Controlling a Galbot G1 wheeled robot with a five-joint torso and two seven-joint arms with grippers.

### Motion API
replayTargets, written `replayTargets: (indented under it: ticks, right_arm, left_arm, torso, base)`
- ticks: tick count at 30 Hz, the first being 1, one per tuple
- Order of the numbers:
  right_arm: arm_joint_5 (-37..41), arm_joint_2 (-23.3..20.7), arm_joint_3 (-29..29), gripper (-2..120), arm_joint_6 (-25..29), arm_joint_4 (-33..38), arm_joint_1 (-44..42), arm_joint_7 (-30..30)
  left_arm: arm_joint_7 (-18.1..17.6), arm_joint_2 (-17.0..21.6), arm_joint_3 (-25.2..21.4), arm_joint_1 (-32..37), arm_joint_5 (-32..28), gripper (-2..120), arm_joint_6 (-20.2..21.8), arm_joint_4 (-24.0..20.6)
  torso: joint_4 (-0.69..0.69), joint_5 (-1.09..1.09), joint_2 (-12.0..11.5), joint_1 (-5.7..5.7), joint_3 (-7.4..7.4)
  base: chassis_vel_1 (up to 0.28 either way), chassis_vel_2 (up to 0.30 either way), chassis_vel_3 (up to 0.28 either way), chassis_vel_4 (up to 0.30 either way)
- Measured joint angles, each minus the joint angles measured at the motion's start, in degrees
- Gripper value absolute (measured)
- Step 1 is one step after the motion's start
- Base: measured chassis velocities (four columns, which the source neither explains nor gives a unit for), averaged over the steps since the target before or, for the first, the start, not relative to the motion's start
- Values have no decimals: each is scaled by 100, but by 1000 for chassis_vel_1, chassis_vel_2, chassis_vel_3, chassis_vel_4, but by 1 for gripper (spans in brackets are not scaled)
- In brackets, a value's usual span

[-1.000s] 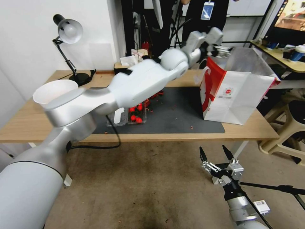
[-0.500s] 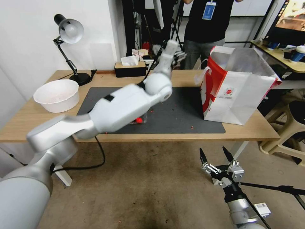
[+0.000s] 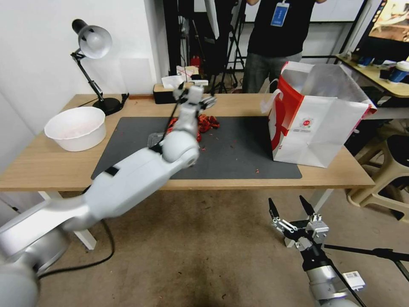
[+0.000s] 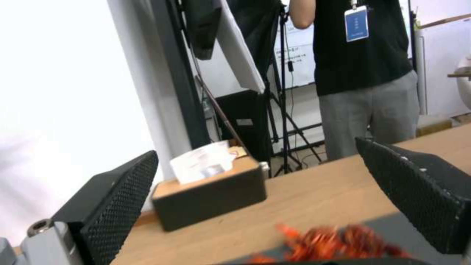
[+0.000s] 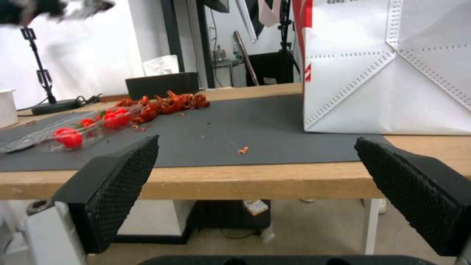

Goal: Pick up the trash from the table and place it into the takeout bag.

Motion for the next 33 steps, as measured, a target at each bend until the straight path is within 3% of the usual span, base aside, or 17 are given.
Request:
replayTargets:
  ticks: [2, 3, 5, 8, 10, 15, 18, 19, 23, 24, 27, 33]
  right_arm:
    - [15, -21, 23, 100, 12, 0, -17, 2]
    - [15, -21, 23, 100, 12, 0, -17, 2]
    - [47, -44, 58, 100, 31, -3, -22, 3]
    - [60, -53, 69, 100, 30, 3, -19, 3]
    - [68, -63, 62, 100, 4, 34, 8, 4]
    - [74, -75, 58, 100, -7, 50, 8, 5]
    - [121, -100, 91, 100, -8, 51, 10, 6]
    - [121, -100, 91, 100, -8, 51, 10, 6]
    - [156, -108, 110, 100, -10, 51, 26, 5]
    - [156, -108, 110, 100, -10, 51, 26, 5]
    - [161, -107, 110, 100, -27, 56, 43, 9]
    - [172, -127, 103, 100, -47, 67, 55, 17]
  left_arm:
    - [201, 120, -435, 442, 214, 100, -113, -136]
    - [201, 120, -435, 442, 214, 100, -113, -136]
    - [325, 226, -1074, 1082, 352, 100, -167, -433]
    - [425, 314, -1418, 1520, 466, 100, -212, -638]
    - [579, 435, -1887, 2249, 665, 100, -323, -880]
    - [595, 481, -2164, 2650, 756, 100, -399, -1019]
    - [598, 449, -2806, 3539, 963, 100, -557, -1435]
    - [598, 449, -2806, 3539, 963, 100, -557, -1435]
    - [706, 360, -3373, 4783, 1218, 100, -836, -1822]
    - [706, 360, -3373, 4783, 1218, 100, -836, -1822]
    - [909, 222, -3800, 5522, 1305, 100, -979, -2045]
    - [1254, 115, -4207, 6137, 1381, 100, -1212, -2195]
  torso:
    - [-1, -1, 0, 0, 0]
    - [-1, -1, 0, 0, 0]
    - [-2, 1, 0, 0, 0]
    - [-3, 1, 0, 0, 0]
    - [1, -3, 0, 0, 0]
    - [0, 2, 0, -1, 0]
    - [-3, 4, 0, -1, 0]
    - [-3, 4, 0, -1, 0]
    - [-1, 0, 0, -1, 0]
    - [-1, 0, 0, -1, 0]
    - [-1, 2, 0, -1, 0]
    - [-2, 2, 0, -1, 0]
  base:
    - [0, 0, 0, 0]
    - [0, 0, 0, 0]
    - [0, 0, 0, 0]
    - [0, 0, 0, 0]
    - [0, 0, 0, 0]
    - [0, 0, 0, 0]
    - [0, 0, 0, 0]
    - [0, 0, 0, 0]
    - [0, 0, 0, 0]
    - [0, 0, 0, 0]
    - [0, 0, 0, 0]
    - [0, 0, 0, 0]
